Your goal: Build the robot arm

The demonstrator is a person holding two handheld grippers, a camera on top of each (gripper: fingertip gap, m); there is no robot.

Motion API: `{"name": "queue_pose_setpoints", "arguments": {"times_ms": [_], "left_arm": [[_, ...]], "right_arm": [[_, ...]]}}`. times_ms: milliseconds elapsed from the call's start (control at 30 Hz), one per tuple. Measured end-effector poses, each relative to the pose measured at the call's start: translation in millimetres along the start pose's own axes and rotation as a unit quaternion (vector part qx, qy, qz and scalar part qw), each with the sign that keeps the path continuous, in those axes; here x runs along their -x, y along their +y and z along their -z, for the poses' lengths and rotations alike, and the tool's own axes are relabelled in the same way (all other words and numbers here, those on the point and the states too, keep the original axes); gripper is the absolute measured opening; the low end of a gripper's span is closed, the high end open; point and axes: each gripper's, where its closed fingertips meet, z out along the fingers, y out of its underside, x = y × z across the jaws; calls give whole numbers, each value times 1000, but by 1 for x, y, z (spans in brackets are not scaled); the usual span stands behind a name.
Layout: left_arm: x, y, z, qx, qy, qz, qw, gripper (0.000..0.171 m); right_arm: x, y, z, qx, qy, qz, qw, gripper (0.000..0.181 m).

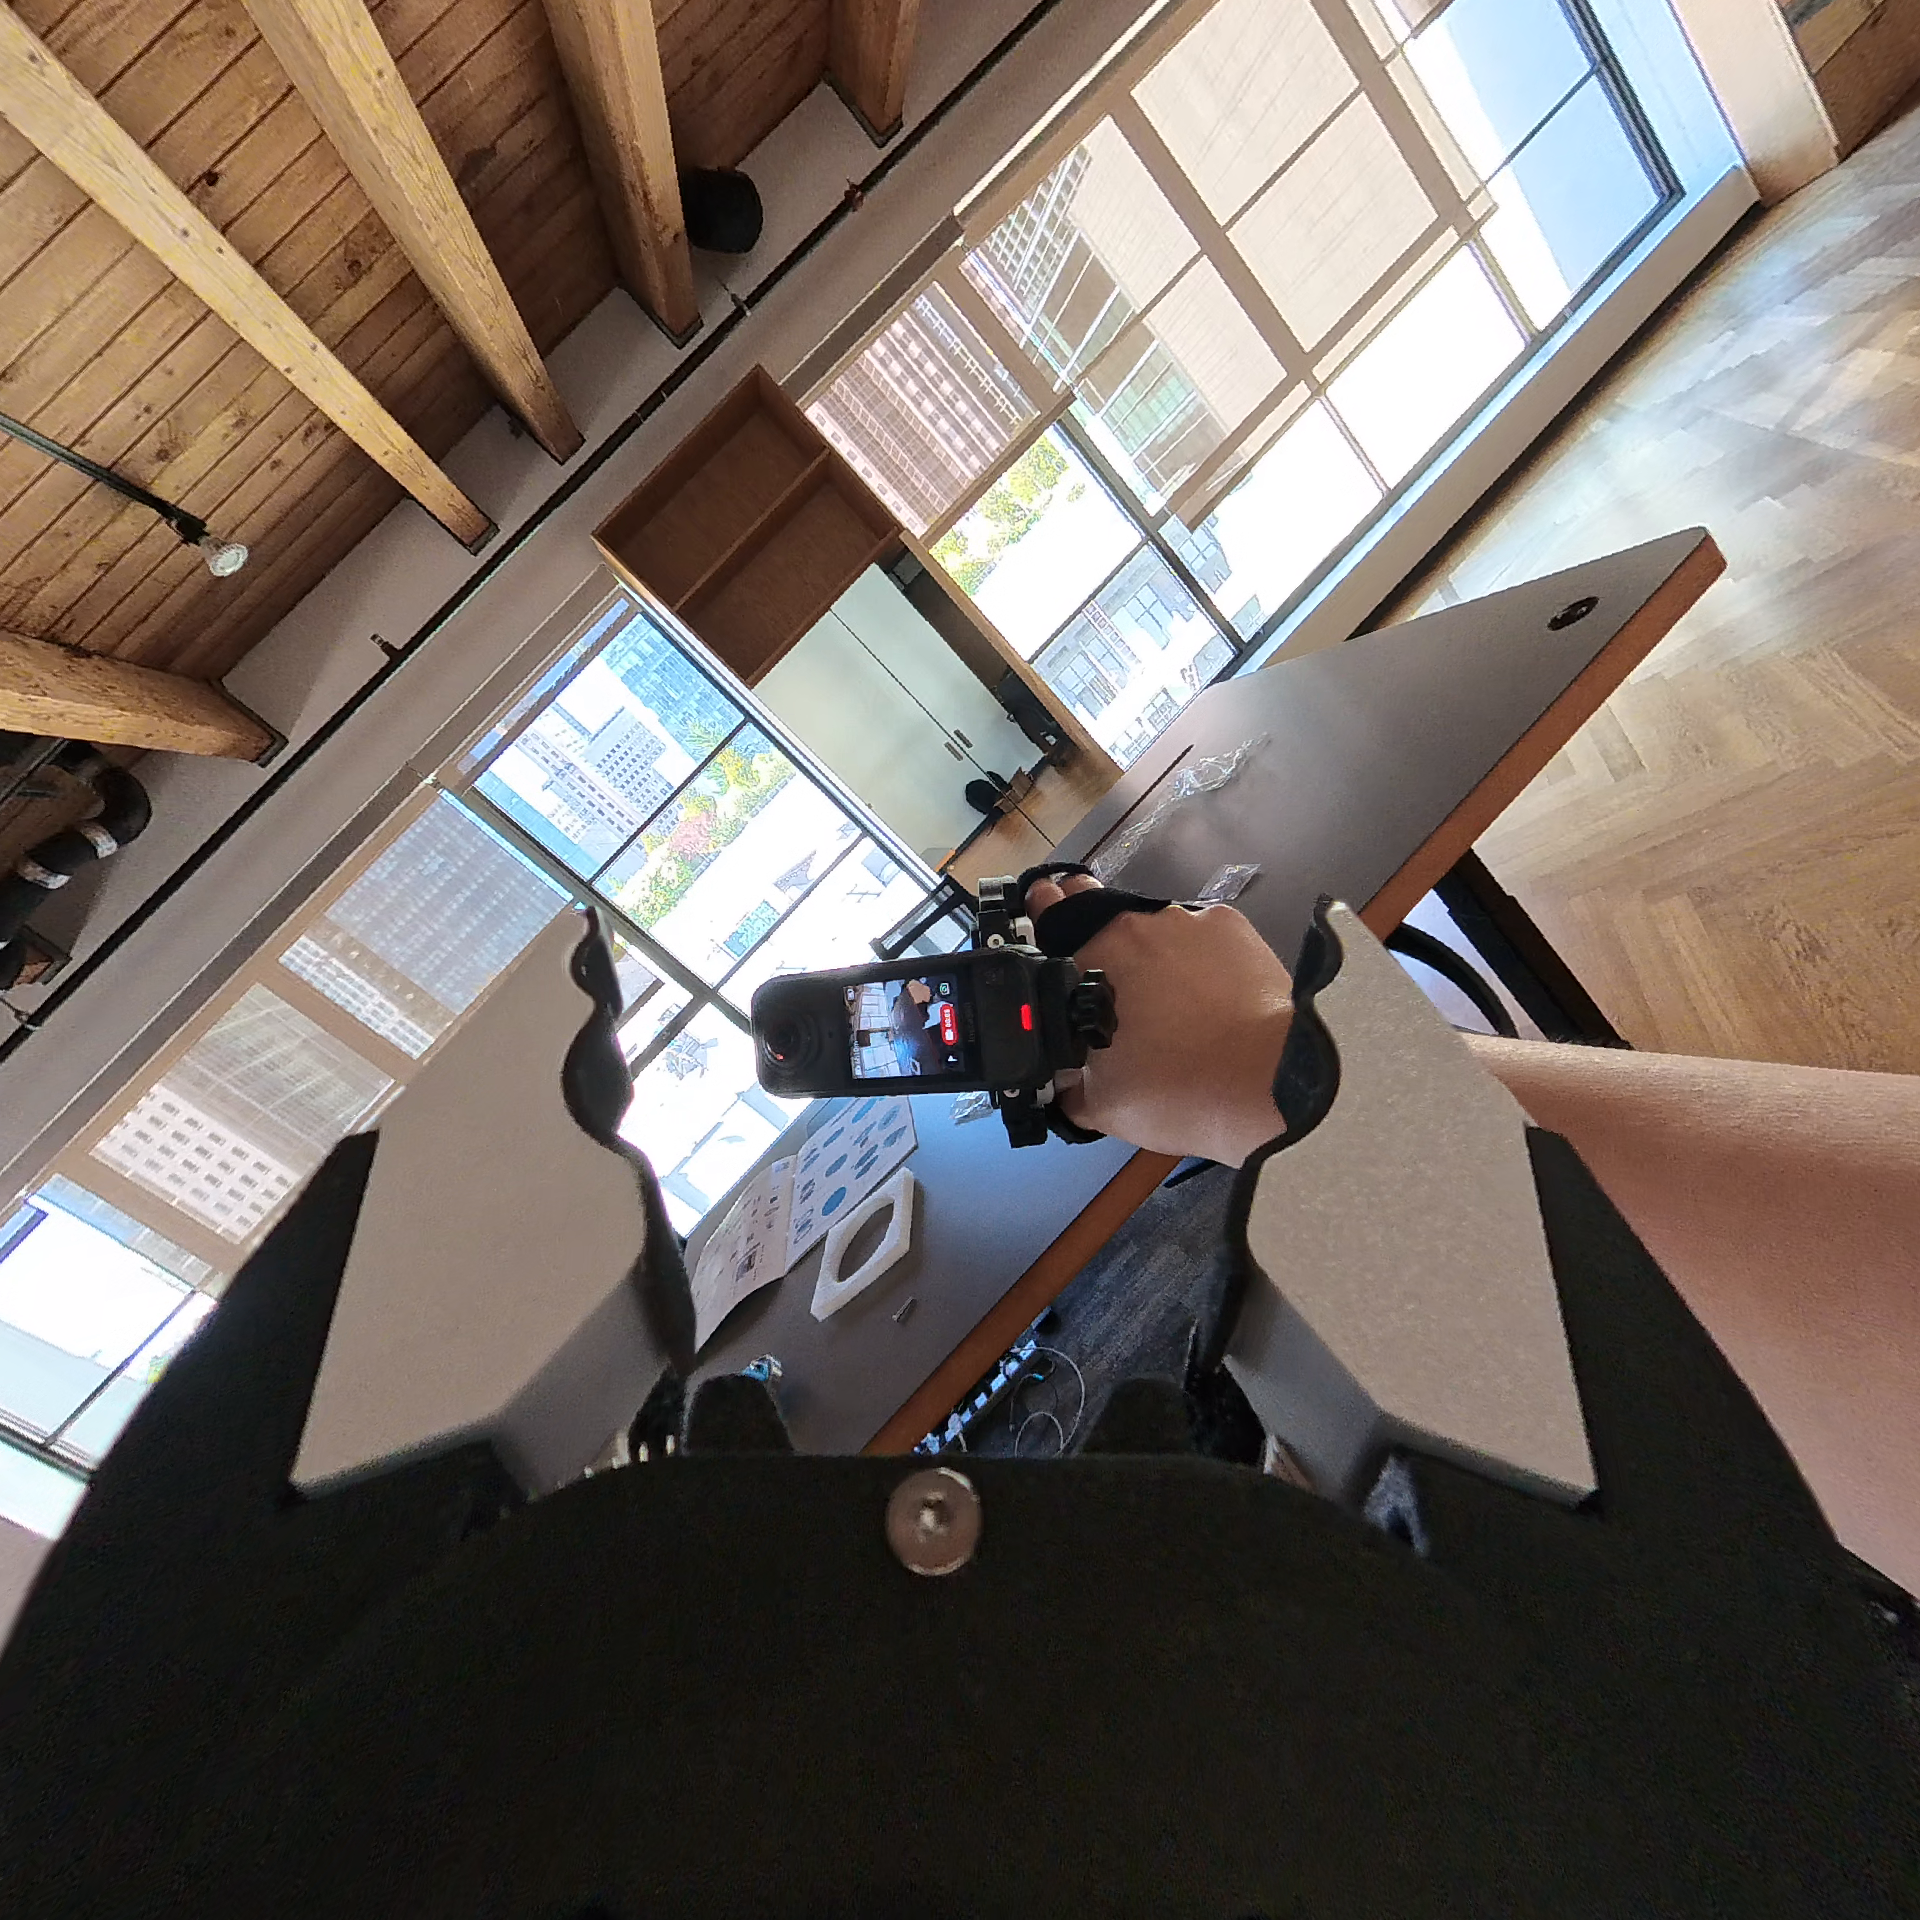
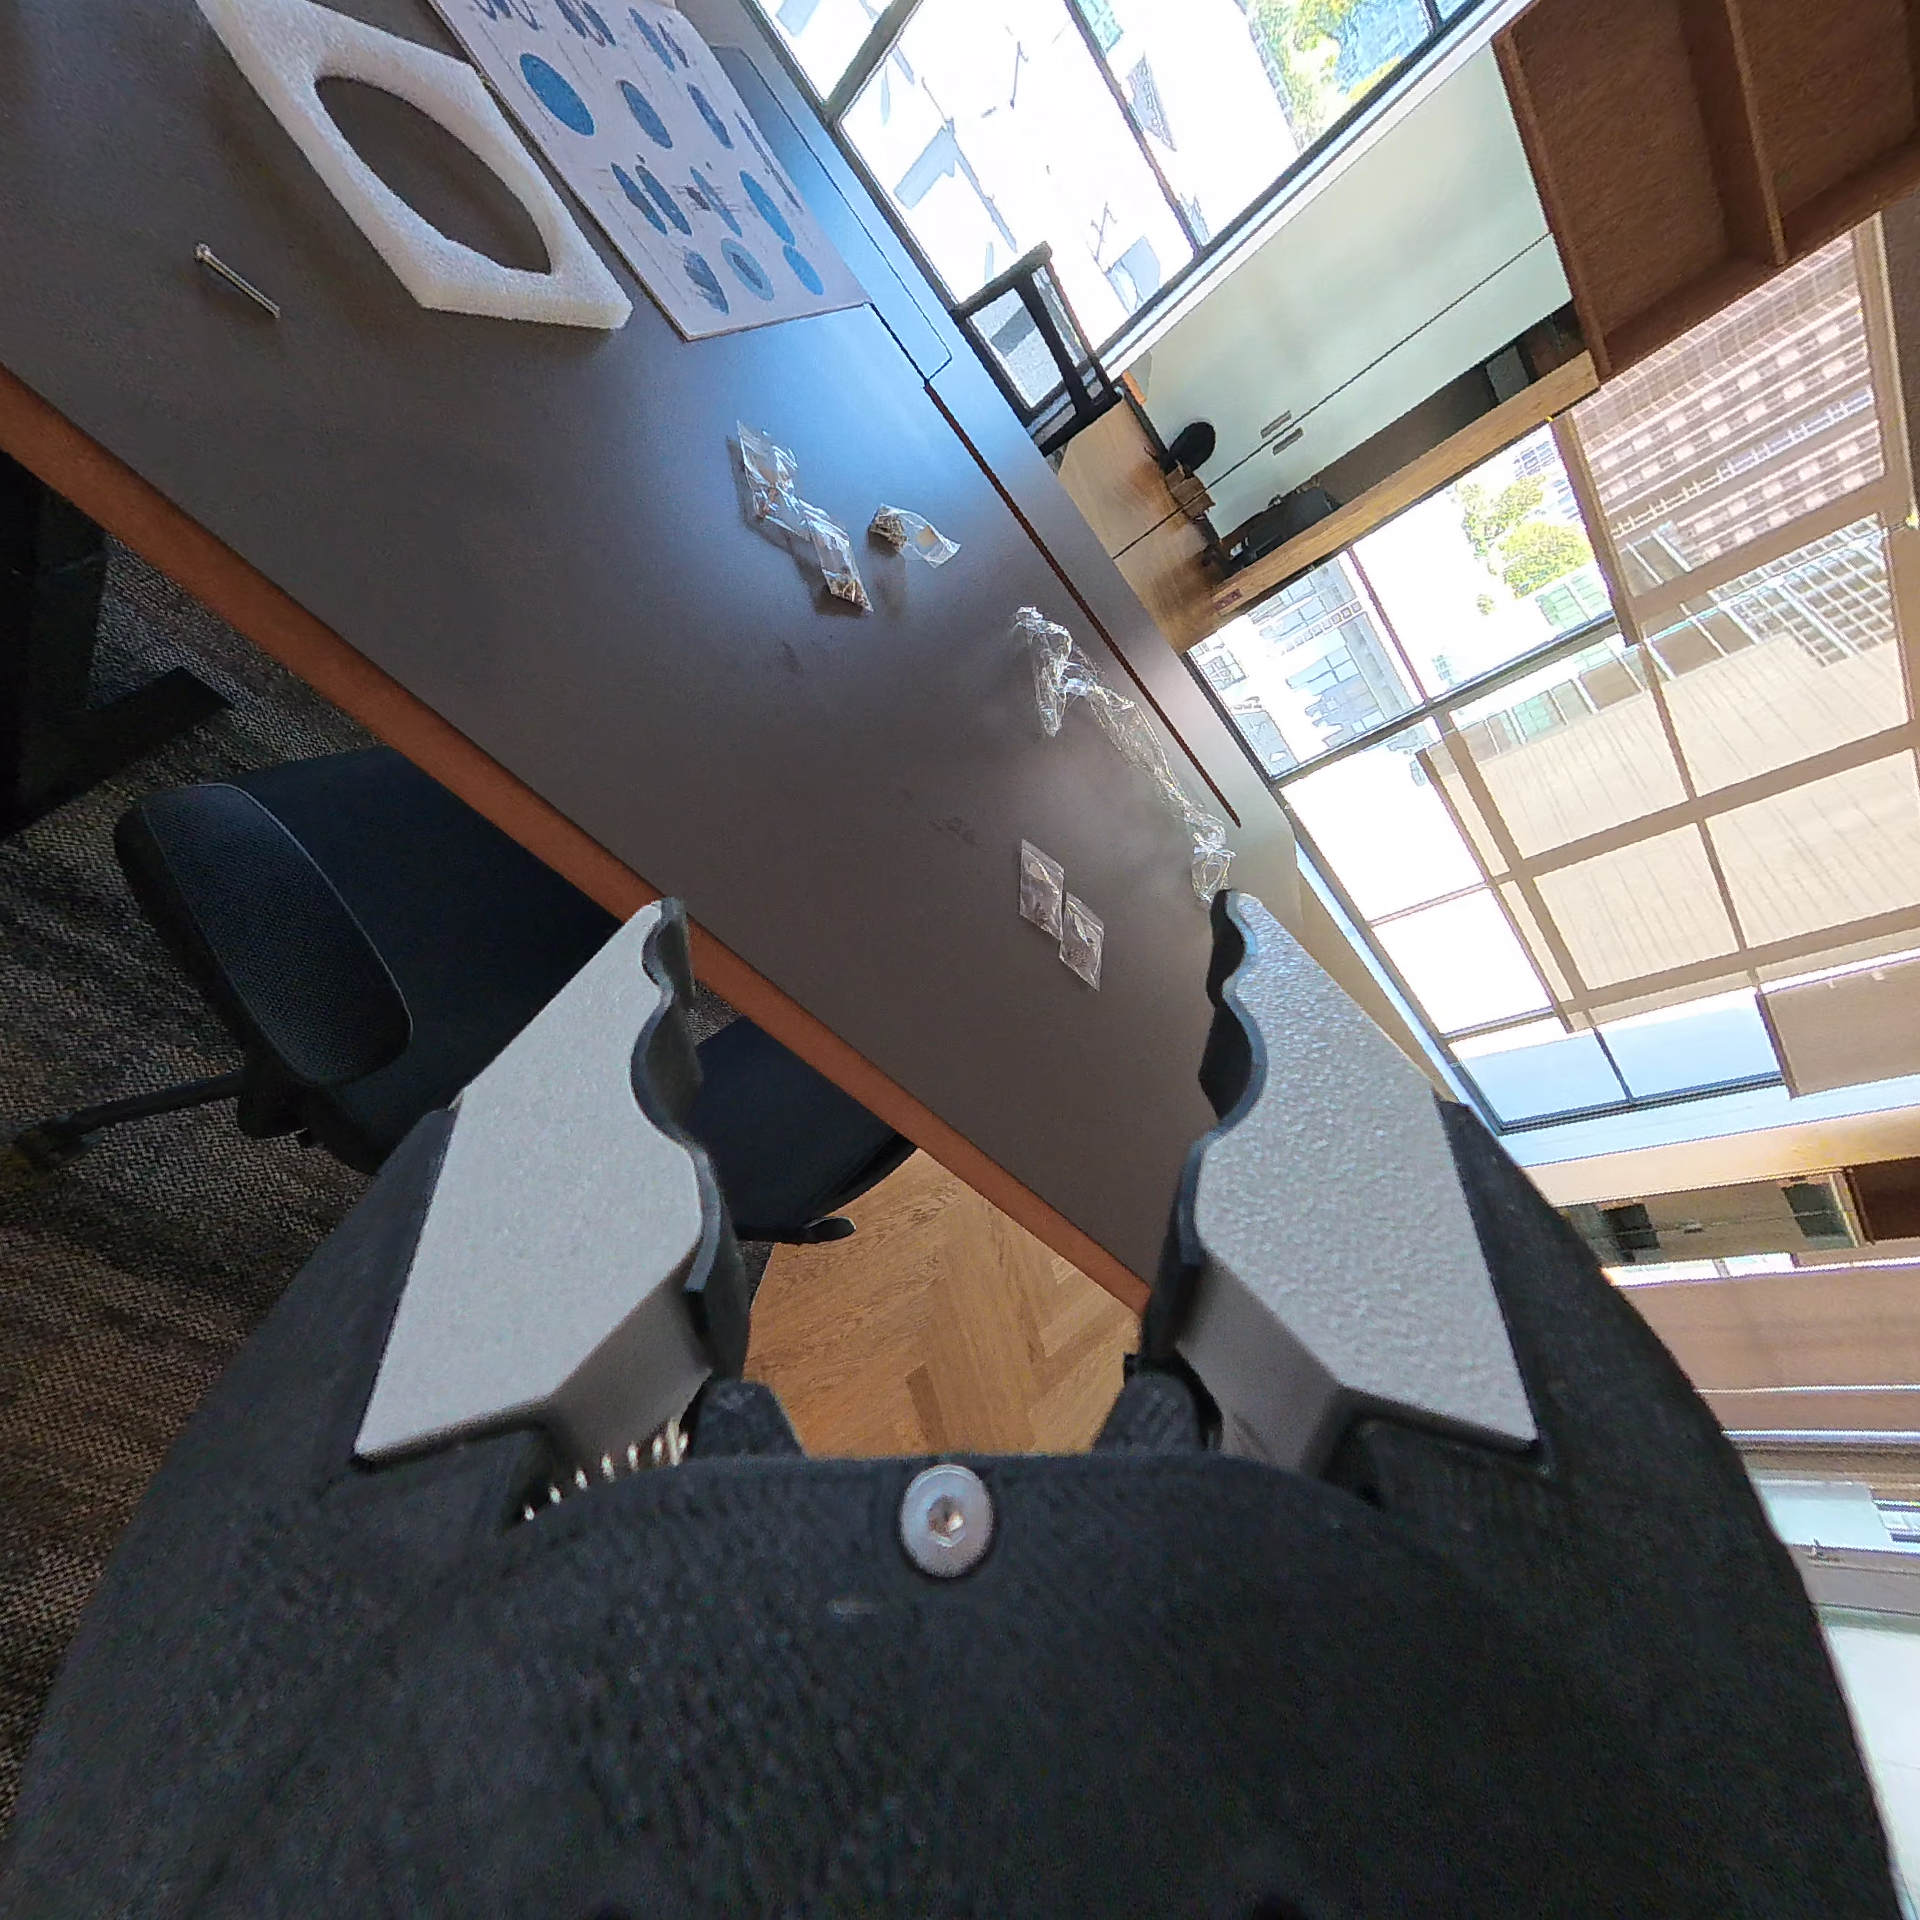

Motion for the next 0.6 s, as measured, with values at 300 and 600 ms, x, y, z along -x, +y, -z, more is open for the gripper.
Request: {"name": "queue_pose_setpoints", "arguments": {"times_ms": [300, 600], "left_arm": [[-2, 5, -2, 9, -1, -1, 1000, 128], [-4, 12, -6, 16, -1, 0, 1000, 127]], "right_arm": [[5, 3, -2, 3, -10, -5, 1000, 98], [9, 12, -8, 13, -22, -14, 1000, 98]]}}
